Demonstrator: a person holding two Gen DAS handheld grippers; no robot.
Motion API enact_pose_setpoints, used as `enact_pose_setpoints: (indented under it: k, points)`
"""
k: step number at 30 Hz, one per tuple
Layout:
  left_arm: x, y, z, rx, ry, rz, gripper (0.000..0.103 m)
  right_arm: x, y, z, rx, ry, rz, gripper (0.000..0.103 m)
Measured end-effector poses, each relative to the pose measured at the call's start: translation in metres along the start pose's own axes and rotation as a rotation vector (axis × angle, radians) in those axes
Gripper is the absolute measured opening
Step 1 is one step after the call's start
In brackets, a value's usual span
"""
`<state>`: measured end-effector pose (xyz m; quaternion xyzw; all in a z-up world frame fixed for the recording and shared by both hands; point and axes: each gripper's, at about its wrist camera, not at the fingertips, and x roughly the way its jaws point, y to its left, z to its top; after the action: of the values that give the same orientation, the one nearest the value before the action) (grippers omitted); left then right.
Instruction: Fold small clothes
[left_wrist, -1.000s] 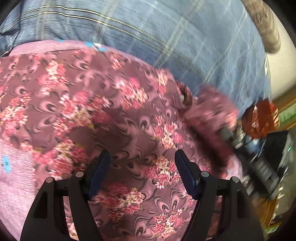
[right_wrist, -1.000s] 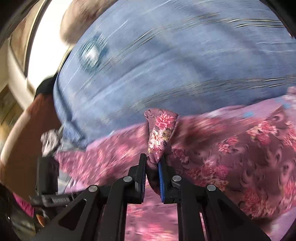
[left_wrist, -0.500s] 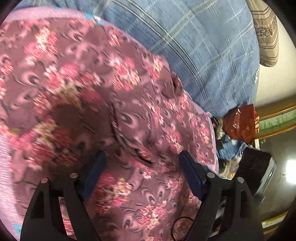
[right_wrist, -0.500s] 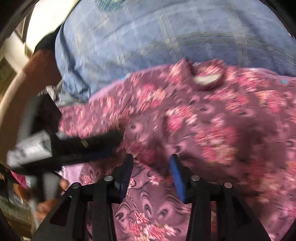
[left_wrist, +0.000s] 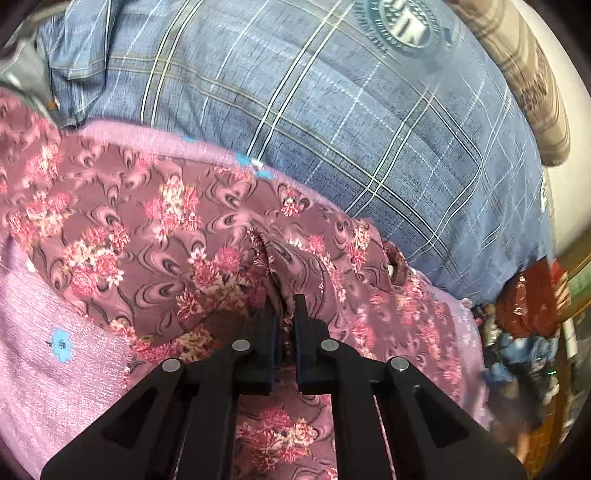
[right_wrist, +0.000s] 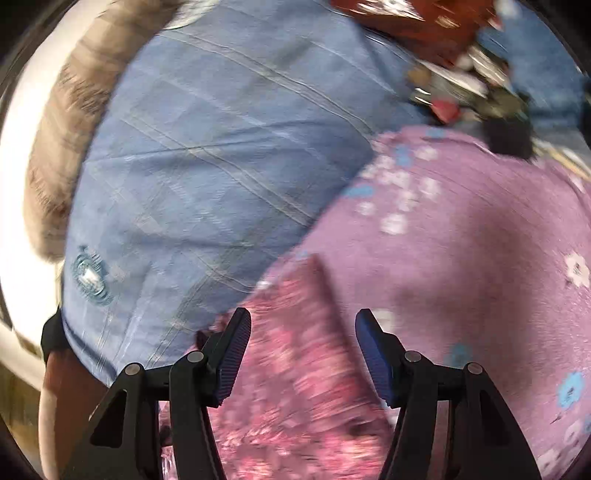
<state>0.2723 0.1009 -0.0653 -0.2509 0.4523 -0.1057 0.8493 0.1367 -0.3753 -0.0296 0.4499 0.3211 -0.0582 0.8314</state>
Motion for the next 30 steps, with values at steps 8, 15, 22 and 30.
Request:
enact_pose_setpoints:
  k: [8,15,22,30]
  points:
    - [0.027,0.006,-0.008,-0.046,0.122,-0.015,0.006,0.071,0.013,-0.031,-0.175,0.23,0.004,0.008]
    - [0.009,0.031,0.001,-0.124,0.059,0.096,0.036,0.045,0.027,-0.022,-0.325,0.094,-0.064,0.004]
    - [0.008,-0.004,-0.007,0.05,0.041,0.106,0.047,0.048,0.04,-0.033,-0.358,0.108,-0.187,0.013]
    - [0.044,-0.014,-0.02,0.145,0.166,0.224,0.047,0.048,0.139,-0.056,-0.548,0.125,-0.015,0.021]
